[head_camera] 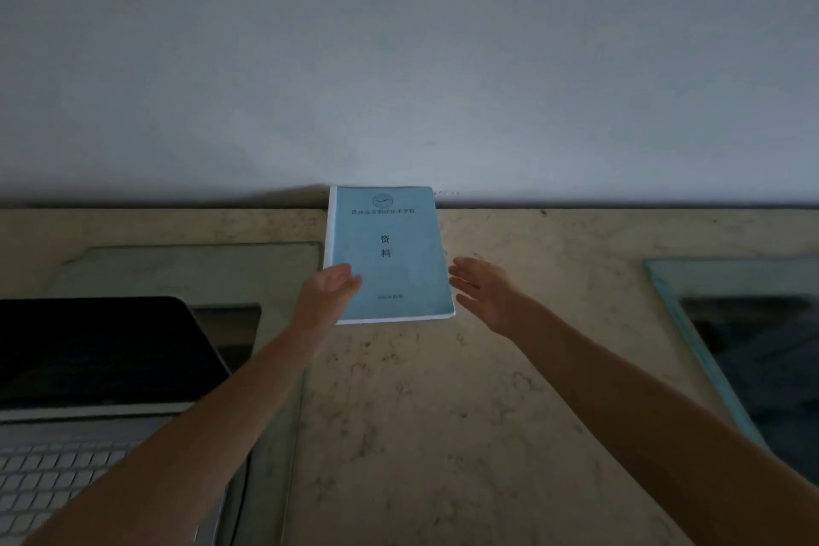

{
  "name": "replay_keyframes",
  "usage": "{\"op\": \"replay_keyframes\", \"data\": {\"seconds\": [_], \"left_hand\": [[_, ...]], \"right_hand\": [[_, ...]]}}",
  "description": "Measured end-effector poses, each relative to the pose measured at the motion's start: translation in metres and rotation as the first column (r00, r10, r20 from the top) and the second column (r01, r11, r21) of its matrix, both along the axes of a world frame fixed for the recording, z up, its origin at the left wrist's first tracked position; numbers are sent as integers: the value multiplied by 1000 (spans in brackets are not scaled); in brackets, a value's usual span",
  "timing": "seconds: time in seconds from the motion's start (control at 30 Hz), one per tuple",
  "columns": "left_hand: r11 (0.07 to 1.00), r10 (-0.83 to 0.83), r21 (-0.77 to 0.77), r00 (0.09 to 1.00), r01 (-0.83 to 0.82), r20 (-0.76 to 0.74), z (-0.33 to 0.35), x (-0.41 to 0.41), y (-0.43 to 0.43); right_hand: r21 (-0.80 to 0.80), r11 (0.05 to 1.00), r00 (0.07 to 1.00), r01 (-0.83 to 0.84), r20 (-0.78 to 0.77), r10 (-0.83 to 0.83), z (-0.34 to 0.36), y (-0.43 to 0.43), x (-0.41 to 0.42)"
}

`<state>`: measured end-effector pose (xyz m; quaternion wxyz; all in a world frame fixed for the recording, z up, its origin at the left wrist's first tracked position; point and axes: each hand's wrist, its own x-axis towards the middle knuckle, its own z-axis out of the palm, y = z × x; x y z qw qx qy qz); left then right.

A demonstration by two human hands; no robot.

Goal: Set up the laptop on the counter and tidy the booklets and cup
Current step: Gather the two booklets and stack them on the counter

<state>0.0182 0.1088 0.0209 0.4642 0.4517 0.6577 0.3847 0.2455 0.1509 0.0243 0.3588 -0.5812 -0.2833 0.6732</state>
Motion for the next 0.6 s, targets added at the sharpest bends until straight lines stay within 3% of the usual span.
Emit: {"op": "replay_keyframes", "data": {"seconds": [0.27, 0.4, 0.6], "left_hand": [[973, -193, 126, 981, 193, -12, 49, 39, -89], [935, -280, 203, 956, 293, -89, 76, 62, -115], [859, -452, 251, 891, 446, -37, 75, 115, -153]], "right_hand": [[107, 992, 986, -60, 162, 42, 33, -126, 24], [165, 986, 980, 16, 196, -48, 55, -177, 45], [247, 959, 955, 136, 225, -193, 67, -253, 92]]}}
